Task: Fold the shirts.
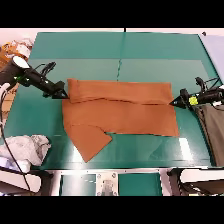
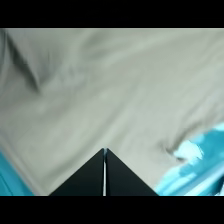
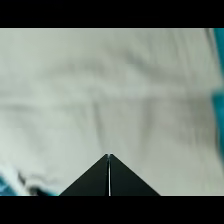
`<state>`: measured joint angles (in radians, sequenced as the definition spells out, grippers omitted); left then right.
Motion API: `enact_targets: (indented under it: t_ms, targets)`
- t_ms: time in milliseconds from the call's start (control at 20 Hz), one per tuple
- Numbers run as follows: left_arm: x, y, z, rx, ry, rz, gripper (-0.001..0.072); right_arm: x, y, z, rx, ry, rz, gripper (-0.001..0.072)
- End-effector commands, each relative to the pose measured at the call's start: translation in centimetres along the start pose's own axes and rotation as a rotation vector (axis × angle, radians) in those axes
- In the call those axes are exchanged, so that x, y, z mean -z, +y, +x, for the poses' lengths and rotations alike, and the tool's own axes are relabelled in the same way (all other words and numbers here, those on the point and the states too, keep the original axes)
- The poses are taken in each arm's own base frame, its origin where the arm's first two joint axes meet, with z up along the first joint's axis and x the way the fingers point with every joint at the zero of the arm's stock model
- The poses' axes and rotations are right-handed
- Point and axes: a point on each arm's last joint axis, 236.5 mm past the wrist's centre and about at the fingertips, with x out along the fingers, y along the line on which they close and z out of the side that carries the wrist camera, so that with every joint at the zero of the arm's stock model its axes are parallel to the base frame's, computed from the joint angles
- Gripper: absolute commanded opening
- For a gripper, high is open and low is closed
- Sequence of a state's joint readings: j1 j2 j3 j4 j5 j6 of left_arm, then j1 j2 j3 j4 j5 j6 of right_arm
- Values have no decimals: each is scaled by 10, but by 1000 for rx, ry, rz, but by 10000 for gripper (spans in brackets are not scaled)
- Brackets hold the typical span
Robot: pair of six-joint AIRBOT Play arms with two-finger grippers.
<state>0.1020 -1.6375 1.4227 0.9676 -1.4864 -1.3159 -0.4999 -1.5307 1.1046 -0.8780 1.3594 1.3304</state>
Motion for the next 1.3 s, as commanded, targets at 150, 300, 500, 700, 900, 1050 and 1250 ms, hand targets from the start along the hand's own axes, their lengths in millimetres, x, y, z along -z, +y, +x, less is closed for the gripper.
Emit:
enact_targets:
  t_ms: [150,300,500,700,900,1050,1250]
  targets:
    - [76,-5,-17,-59,30,-4,25,96,-9,5,7,115,79,14]
    - [141,3,0,-109,-13,-49,25,145,-13,11,34,40,84,14]
    - [192,13,34,-105,-98,-226,429,169,-28,23,61,-133,159,234]
    - [209,16,73,-15,-110,-328,654,176,-47,44,62,-168,258,594]
    - [198,20,91,40,-205,-386,654,151,-60,46,69,-266,334,594]
    - [178,5,97,150,-319,-404,653,133,-60,50,30,-314,404,594]
    - [176,-22,117,167,-342,-345,651,121,-57,59,-29,-317,457,570]
